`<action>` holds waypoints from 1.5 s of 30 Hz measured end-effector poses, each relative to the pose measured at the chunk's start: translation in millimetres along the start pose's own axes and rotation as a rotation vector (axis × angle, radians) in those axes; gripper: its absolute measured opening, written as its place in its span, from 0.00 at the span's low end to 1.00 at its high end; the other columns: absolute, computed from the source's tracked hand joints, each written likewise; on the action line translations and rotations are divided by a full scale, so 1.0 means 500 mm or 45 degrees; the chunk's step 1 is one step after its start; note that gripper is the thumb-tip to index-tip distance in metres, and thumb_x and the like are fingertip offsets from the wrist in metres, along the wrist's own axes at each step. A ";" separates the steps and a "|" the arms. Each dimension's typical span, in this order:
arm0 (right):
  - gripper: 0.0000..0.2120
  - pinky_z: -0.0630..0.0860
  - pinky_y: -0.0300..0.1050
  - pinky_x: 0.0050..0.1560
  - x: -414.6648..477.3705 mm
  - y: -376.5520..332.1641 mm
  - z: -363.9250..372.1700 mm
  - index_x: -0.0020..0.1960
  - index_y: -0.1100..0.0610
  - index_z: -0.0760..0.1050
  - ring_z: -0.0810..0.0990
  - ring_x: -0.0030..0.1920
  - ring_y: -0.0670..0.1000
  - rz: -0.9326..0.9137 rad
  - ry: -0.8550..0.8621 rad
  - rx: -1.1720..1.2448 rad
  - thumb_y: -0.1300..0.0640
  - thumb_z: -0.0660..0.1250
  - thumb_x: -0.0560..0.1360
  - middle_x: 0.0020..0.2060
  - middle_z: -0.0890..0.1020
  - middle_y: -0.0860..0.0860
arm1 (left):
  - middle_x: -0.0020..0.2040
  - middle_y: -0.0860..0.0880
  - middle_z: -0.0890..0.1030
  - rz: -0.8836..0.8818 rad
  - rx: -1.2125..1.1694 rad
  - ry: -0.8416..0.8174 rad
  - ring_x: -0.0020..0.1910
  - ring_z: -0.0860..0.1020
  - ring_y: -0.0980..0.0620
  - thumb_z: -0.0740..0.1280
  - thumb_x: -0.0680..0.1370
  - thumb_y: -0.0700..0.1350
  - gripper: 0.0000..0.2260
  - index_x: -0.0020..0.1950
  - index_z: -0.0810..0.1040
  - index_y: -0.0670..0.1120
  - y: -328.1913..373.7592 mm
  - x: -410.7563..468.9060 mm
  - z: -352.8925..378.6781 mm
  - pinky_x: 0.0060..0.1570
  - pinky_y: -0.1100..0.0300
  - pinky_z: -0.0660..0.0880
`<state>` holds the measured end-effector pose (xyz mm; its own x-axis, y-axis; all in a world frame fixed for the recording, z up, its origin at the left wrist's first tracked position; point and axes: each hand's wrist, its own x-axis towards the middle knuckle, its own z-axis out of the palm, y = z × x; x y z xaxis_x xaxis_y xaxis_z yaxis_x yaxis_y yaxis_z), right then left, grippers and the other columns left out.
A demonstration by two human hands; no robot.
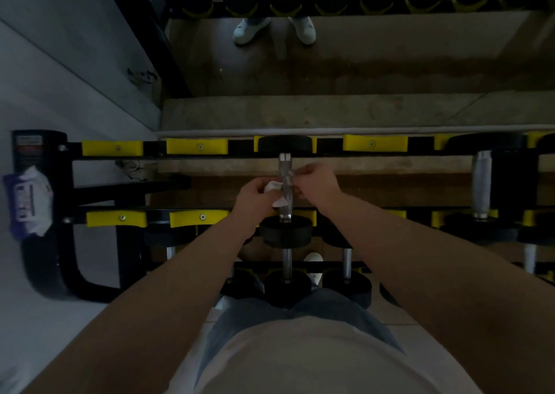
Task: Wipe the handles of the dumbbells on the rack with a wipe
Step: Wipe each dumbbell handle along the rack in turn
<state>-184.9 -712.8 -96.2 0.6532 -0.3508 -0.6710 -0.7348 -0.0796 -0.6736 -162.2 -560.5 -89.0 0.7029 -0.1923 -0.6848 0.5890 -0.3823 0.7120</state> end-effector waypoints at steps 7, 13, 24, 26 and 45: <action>0.08 0.77 0.44 0.45 -0.044 0.053 0.001 0.50 0.57 0.83 0.82 0.48 0.53 -0.081 -0.111 -0.590 0.54 0.71 0.76 0.46 0.84 0.53 | 0.54 0.49 0.80 0.003 0.064 -0.011 0.50 0.79 0.54 0.65 0.80 0.38 0.11 0.60 0.77 0.49 -0.003 -0.028 0.002 0.38 0.66 0.77; 0.05 0.79 0.43 0.52 -0.031 -0.018 0.009 0.54 0.52 0.80 0.80 0.48 0.45 -0.276 0.160 -0.314 0.58 0.69 0.78 0.47 0.82 0.47 | 0.55 0.50 0.79 -0.016 0.058 0.029 0.50 0.79 0.54 0.68 0.79 0.40 0.14 0.64 0.76 0.48 -0.014 -0.046 -0.010 0.44 0.61 0.78; 0.04 0.78 0.41 0.44 -0.090 -0.029 0.045 0.54 0.54 0.78 0.80 0.44 0.47 -0.468 0.163 -0.784 0.57 0.66 0.80 0.46 0.81 0.50 | 0.57 0.46 0.80 -0.072 -0.003 -0.025 0.54 0.79 0.47 0.67 0.79 0.41 0.11 0.60 0.78 0.50 -0.010 -0.055 -0.051 0.48 0.54 0.77; 0.09 0.74 0.42 0.46 -0.075 -0.053 0.037 0.59 0.53 0.79 0.76 0.44 0.46 -0.442 0.304 -0.713 0.59 0.64 0.81 0.48 0.80 0.49 | 0.57 0.45 0.80 -0.086 -0.010 -0.068 0.55 0.79 0.46 0.67 0.80 0.39 0.10 0.59 0.78 0.49 -0.014 -0.054 -0.065 0.48 0.54 0.78; 0.09 0.83 0.50 0.43 -0.185 0.049 -0.060 0.54 0.51 0.76 0.83 0.45 0.51 -0.101 0.169 -0.231 0.60 0.67 0.76 0.45 0.83 0.52 | 0.58 0.46 0.78 -0.117 0.009 -0.420 0.58 0.77 0.46 0.67 0.81 0.44 0.07 0.58 0.79 0.52 0.076 -0.102 0.021 0.56 0.52 0.78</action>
<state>-268.7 -710.4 -41.4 0.6891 -0.4555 -0.5636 -0.7109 -0.2742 -0.6476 -179.8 -574.8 -28.7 0.4794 -0.4385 -0.7602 0.6402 -0.4178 0.6447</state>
